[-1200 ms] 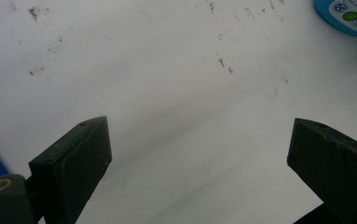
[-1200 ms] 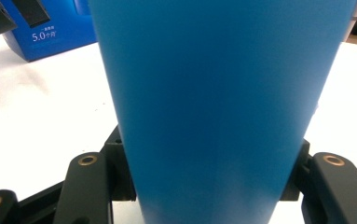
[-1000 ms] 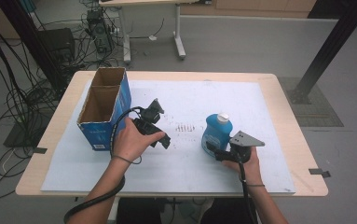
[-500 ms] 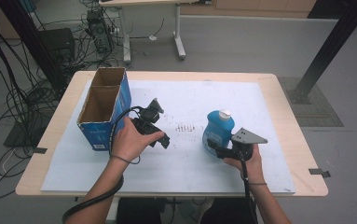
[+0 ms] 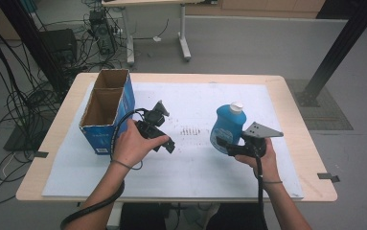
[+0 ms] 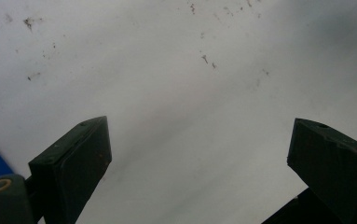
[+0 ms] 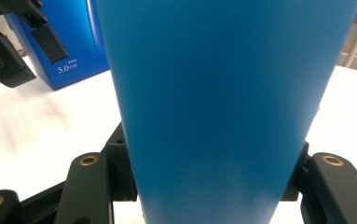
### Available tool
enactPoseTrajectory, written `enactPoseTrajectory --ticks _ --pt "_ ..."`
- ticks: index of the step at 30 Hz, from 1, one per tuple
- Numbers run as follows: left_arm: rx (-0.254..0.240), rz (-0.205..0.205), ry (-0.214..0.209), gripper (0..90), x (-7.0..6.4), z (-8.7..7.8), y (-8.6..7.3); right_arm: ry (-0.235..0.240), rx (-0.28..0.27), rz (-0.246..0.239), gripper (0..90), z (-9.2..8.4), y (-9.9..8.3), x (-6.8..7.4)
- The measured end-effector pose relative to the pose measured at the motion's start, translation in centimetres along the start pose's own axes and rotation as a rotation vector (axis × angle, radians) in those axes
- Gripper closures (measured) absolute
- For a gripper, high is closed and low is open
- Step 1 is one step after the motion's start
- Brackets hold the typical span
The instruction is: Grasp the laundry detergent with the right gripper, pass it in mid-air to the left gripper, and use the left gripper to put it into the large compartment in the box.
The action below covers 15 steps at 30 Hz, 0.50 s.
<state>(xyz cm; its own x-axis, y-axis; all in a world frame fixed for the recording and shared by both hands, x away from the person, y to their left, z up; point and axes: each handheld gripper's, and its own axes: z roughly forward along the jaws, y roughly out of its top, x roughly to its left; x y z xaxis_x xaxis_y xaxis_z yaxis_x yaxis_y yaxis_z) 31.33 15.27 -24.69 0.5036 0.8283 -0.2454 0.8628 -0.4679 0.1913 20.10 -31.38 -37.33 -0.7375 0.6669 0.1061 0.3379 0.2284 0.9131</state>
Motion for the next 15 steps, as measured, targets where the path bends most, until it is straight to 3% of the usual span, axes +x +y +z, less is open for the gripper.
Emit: enactPoseTrajectory --ticks 9,15 --pt "-0.011 0.069 -0.021 6.5 -0.1 -1.8 -0.2 0.072 0.054 0.004 41.1 -0.7 1.9 -1.6" --pt "-0.003 0.113 -0.022 6.6 -0.3 -3.0 -0.1 0.110 0.053 0.002 41.0 -0.9 2.0 -2.5"
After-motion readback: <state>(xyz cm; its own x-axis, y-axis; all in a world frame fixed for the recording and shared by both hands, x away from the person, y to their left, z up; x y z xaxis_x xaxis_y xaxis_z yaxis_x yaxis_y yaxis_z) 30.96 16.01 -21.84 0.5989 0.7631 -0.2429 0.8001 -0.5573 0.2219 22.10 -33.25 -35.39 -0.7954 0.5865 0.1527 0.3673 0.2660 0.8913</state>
